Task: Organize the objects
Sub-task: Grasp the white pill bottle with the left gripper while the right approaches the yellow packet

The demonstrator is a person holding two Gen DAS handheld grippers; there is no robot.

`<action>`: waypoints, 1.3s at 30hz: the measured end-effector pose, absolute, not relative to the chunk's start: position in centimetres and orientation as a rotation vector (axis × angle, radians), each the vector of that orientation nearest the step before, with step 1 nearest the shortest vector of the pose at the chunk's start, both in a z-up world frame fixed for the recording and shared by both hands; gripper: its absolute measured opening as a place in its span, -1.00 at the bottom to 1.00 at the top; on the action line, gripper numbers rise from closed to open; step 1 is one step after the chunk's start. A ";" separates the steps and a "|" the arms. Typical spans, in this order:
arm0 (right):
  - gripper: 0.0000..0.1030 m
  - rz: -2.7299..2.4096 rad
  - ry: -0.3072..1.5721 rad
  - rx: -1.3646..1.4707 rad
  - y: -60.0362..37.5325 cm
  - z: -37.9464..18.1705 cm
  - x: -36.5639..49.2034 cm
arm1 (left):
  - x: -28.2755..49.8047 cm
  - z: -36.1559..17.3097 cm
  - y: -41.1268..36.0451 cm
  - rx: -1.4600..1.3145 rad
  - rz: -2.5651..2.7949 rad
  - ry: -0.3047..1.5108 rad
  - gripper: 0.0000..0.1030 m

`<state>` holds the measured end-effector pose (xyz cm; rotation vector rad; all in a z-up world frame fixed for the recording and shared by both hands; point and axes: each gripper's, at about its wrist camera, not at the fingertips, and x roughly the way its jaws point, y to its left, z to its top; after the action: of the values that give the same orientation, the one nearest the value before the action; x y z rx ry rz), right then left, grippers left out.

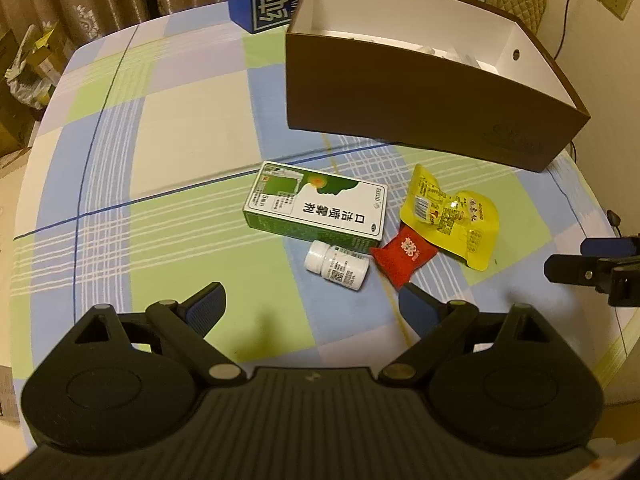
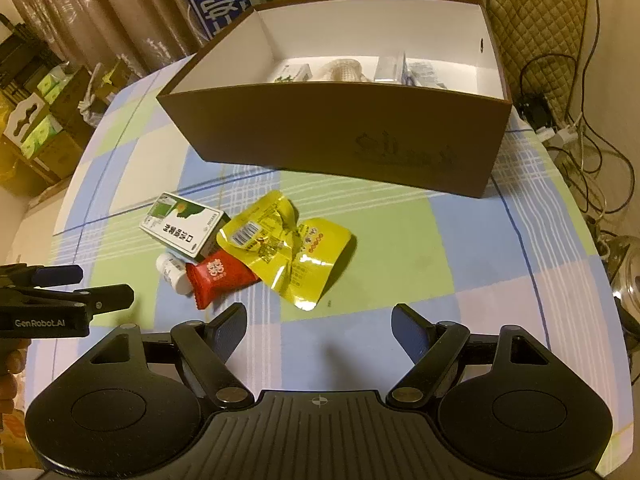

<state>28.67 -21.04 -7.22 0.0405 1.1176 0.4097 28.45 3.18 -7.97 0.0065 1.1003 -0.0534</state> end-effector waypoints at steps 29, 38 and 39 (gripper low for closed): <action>0.49 0.342 1.161 0.072 -23.0 -8.7 29.6 | 31.4 -14.0 2.4 0.119 -0.211 1.062 0.34; 0.49 0.348 1.172 0.062 -22.8 -9.1 29.9 | 31.7 -14.6 2.6 0.103 -0.250 1.038 -0.12; 0.49 0.353 1.172 0.060 -22.7 -9.1 29.9 | 31.7 -14.6 2.6 0.096 -0.253 1.039 -0.19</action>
<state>29.93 -22.70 -9.13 0.0602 1.1725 0.3526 31.69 2.59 -14.64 0.0958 1.0388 -0.2528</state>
